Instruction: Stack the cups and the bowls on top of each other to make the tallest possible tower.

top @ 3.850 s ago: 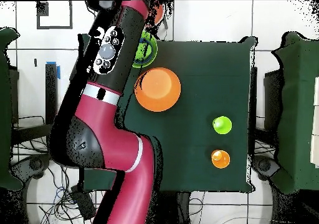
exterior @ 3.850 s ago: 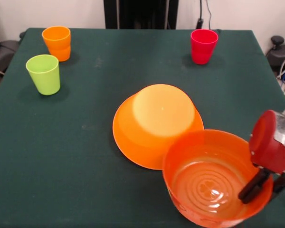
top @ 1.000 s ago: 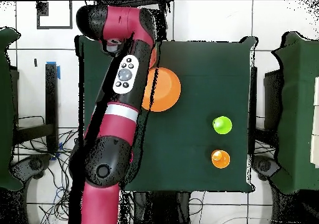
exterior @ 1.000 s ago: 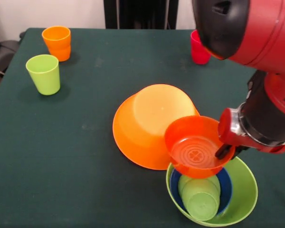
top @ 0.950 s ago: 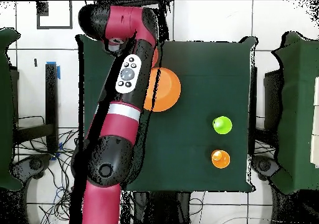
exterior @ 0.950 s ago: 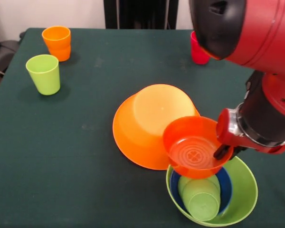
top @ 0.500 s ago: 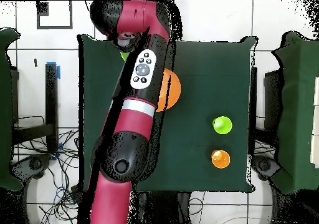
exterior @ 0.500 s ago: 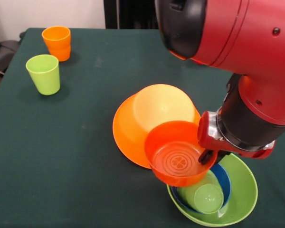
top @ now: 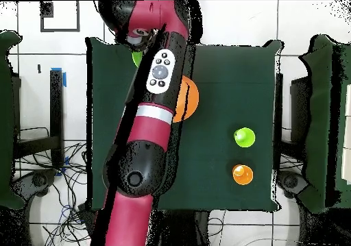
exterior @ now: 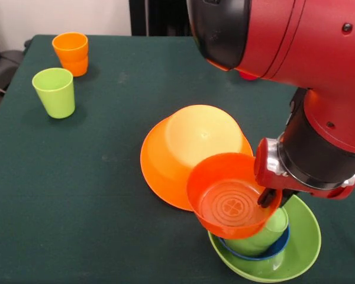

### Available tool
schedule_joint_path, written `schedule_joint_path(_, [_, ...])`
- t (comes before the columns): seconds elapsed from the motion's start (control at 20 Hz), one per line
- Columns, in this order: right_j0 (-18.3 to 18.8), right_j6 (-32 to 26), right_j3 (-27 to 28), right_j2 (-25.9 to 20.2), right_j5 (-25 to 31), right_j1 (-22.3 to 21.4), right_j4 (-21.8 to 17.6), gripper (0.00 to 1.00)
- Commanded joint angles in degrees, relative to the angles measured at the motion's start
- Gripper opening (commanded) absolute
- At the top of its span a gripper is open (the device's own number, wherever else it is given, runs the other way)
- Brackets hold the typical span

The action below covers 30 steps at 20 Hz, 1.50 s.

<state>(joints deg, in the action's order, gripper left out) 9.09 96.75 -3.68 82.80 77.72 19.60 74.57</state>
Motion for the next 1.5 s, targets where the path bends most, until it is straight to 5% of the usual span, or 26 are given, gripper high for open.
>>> schedule_joint_path(0.05, [1.57, -10.39, 4.15, 14.11, 4.53, 0.72, 11.25, 0.00])
schedule_joint_path(0.4, [2.69, -10.55, 3.65, 29.28, 3.66, -0.14, 25.22, 0.00])
schedule_joint_path(0.75, [2.57, -8.59, 2.47, 37.55, 2.54, -0.84, 30.55, 0.00])
schedule_joint_path(1.15, [0.68, -6.06, 0.89, 32.56, 1.10, -0.23, 20.45, 0.00])
schedule_joint_path(1.5, [-6.87, -2.77, -8.08, 15.35, 2.44, 1.21, 1.58, 0.00])
